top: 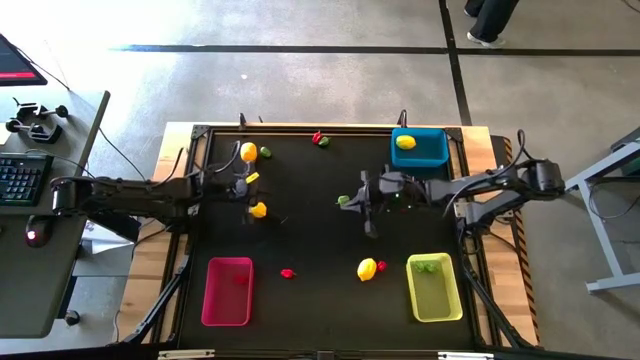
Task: Sort produce into baskets
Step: Put the yellow lemon into the blue bin
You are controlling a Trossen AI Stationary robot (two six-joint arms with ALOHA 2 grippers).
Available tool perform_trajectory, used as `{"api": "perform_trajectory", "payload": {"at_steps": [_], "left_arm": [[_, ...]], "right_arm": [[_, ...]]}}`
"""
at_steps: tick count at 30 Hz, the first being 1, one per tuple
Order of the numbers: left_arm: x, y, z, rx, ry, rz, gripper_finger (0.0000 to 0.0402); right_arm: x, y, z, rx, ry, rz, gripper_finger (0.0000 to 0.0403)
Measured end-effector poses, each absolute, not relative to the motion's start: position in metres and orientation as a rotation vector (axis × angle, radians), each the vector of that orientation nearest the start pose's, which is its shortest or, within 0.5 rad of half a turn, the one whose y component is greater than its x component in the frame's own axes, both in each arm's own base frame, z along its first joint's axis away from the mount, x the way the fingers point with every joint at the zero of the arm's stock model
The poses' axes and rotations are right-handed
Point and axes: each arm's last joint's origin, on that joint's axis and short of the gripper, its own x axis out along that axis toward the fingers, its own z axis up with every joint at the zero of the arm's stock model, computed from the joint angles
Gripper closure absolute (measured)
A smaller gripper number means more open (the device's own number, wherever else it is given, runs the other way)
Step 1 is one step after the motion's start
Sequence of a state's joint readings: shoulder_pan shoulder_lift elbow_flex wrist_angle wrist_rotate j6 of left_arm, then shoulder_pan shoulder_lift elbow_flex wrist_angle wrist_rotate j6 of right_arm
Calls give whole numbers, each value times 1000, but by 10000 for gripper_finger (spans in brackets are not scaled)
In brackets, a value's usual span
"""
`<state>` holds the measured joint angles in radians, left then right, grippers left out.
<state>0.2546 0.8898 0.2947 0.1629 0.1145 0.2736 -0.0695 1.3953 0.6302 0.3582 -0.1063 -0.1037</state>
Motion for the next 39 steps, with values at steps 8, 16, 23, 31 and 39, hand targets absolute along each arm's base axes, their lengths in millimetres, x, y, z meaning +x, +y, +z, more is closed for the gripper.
{"api": "perform_trajectory", "payload": {"at_steps": [8,16,23,31,39], "left_arm": [[182,35,216,-27,495,-28,401],[178,23,251,56,719,-48,393],[180,18,245,115,1035,-77,338],[200,14,213,179,1275,-101,250],[202,21,203,250,1360,-19,175]], "right_arm": [[291,-43,193,-156,274,111,403],[289,-52,192,-136,288,95,403],[289,-52,190,-125,301,101,403],[288,-52,189,-104,312,99,403],[288,-51,188,-101,328,100,403]]}}
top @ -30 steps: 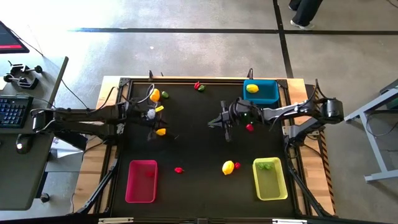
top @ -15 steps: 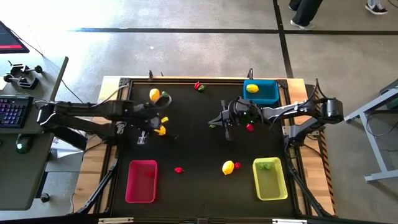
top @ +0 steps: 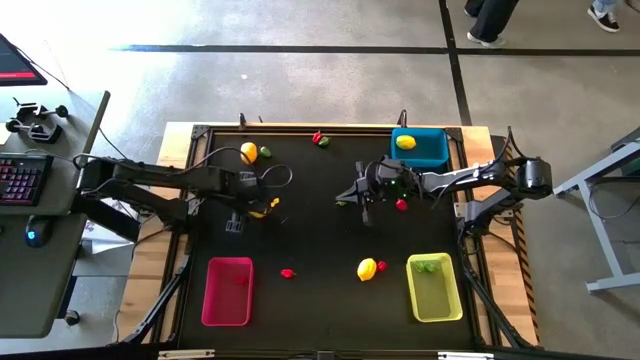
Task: Sort produce into baskets
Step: Put the yellow lemon into the blue bin
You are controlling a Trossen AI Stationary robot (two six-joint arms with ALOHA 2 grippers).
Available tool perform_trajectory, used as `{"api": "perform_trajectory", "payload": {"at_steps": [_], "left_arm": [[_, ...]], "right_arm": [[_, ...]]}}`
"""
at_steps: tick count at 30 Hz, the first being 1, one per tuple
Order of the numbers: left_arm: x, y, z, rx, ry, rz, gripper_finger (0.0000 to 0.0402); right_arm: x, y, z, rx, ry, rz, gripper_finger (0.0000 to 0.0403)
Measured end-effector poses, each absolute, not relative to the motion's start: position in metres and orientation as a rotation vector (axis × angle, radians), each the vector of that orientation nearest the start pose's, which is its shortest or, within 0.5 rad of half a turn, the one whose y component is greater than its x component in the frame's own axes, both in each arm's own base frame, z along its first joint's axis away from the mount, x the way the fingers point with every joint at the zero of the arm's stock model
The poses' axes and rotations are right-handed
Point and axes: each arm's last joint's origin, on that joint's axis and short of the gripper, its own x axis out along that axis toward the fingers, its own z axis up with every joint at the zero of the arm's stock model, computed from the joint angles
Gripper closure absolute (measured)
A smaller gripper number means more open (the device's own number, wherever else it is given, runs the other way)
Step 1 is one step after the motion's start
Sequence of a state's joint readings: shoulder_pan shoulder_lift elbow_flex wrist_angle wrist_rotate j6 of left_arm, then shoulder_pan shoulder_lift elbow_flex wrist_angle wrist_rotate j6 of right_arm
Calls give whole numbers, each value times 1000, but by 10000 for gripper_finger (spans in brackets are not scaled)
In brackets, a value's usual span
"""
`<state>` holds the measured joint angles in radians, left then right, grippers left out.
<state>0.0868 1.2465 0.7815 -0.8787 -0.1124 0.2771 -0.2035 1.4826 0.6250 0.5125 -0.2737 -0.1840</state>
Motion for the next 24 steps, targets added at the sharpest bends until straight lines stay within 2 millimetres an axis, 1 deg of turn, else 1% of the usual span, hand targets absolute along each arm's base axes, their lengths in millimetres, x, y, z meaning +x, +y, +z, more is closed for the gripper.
{"api": "perform_trajectory", "payload": {"at_steps": [4,8,18,21,24], "left_arm": [[204,25,201,240,1372,-12,147],[205,31,196,242,1407,-5,132],[214,45,174,233,1513,-18,130],[218,45,172,236,1494,-20,130],[222,46,169,227,1431,-26,131]], "right_arm": [[288,-51,188,-101,328,100,403],[288,-51,188,-99,332,101,403],[288,-51,187,-99,335,101,403],[288,-51,187,-99,335,101,403],[288,-51,187,-99,335,101,403]]}}
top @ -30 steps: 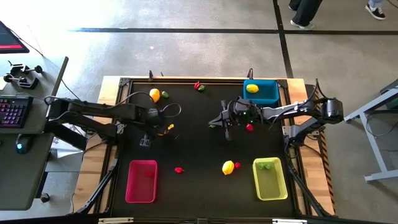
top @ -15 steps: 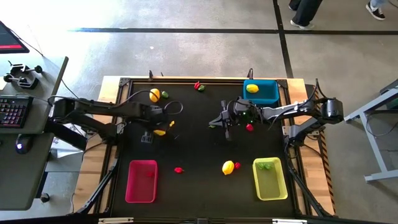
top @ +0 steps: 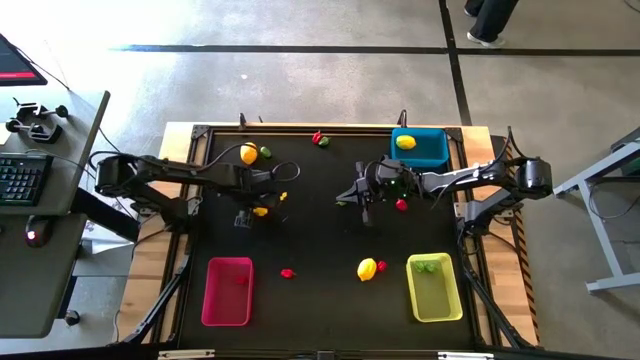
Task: Sort produce into baskets
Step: Put the yellow lemon into the blue bin
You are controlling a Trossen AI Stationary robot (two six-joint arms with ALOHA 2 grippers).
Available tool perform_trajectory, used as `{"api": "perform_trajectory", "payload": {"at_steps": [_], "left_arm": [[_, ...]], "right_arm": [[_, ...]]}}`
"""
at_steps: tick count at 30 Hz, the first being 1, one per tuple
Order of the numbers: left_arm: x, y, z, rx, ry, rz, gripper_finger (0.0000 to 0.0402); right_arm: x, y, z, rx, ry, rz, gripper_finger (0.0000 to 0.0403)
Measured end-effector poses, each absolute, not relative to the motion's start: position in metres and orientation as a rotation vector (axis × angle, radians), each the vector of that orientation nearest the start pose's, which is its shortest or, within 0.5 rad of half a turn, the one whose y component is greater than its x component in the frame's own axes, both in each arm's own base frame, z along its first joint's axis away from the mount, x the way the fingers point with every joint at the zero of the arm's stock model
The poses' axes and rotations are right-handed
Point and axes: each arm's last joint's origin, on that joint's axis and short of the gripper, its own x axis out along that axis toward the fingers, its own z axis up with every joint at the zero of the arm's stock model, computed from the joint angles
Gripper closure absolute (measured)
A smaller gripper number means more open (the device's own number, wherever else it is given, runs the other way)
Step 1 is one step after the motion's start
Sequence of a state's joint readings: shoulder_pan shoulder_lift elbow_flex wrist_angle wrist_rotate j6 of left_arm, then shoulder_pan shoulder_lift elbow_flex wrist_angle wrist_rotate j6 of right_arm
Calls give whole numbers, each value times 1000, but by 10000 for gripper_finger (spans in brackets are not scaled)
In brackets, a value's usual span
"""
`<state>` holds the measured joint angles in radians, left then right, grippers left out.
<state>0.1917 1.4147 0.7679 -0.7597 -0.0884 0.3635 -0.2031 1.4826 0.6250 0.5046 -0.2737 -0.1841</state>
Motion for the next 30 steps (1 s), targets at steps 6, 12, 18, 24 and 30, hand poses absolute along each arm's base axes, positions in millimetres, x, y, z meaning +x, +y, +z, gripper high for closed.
{"api": "perform_trajectory", "payload": {"at_steps": [6,12,18,24,30], "left_arm": [[213,44,155,194,1448,-66,147],[210,42,154,176,1456,-68,182],[219,41,166,180,1397,-62,215],[229,42,186,53,1116,-87,221],[243,40,198,-39,763,-150,223]], "right_arm": [[288,-51,187,-99,335,101,403],[288,-51,187,-99,335,101,403],[288,-51,187,-95,342,101,403],[287,-49,186,-44,355,98,398],[290,-33,184,-82,390,26,351]]}}
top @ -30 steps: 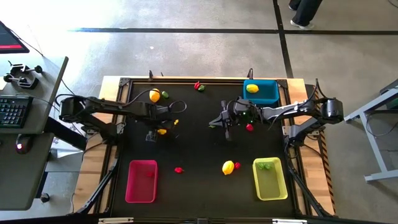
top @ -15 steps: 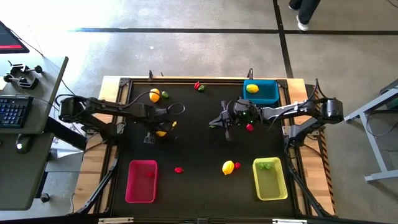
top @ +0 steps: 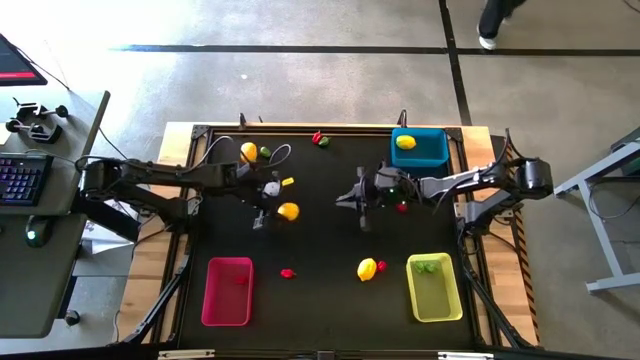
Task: Sort produce into baskets
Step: Put the yellow lemon into the blue bin
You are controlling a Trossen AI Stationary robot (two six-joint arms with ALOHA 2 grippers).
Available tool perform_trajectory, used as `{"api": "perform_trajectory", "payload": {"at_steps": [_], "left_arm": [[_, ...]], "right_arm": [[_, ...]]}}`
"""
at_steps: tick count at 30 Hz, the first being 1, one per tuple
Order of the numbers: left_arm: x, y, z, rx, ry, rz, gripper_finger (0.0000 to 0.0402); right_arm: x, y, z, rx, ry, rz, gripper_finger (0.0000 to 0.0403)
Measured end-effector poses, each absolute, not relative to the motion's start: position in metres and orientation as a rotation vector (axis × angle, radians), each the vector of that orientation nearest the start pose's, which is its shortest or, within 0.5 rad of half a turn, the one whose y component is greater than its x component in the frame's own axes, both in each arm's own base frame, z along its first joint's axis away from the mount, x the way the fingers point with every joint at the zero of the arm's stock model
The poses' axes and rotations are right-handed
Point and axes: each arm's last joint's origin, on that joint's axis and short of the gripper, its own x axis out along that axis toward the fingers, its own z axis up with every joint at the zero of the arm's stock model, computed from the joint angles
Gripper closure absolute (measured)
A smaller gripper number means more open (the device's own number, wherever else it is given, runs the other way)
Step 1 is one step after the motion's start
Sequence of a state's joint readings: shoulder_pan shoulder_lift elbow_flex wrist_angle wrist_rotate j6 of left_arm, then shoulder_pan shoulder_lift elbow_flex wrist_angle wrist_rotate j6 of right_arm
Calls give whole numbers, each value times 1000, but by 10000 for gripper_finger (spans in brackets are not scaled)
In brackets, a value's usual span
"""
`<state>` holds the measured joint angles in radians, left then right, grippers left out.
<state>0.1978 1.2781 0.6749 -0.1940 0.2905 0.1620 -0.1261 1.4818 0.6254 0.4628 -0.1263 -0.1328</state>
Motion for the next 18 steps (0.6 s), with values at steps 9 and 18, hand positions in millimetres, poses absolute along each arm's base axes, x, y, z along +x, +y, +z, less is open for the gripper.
{"api": "perform_trajectory", "payload": {"at_steps": [9,18], "left_arm": [[253,41,194,-176,588,-360,224],[262,42,191,-341,583,-514,224]], "right_arm": [[305,-1,209,-184,272,49,223],[348,30,224,-229,265,144,172]]}}
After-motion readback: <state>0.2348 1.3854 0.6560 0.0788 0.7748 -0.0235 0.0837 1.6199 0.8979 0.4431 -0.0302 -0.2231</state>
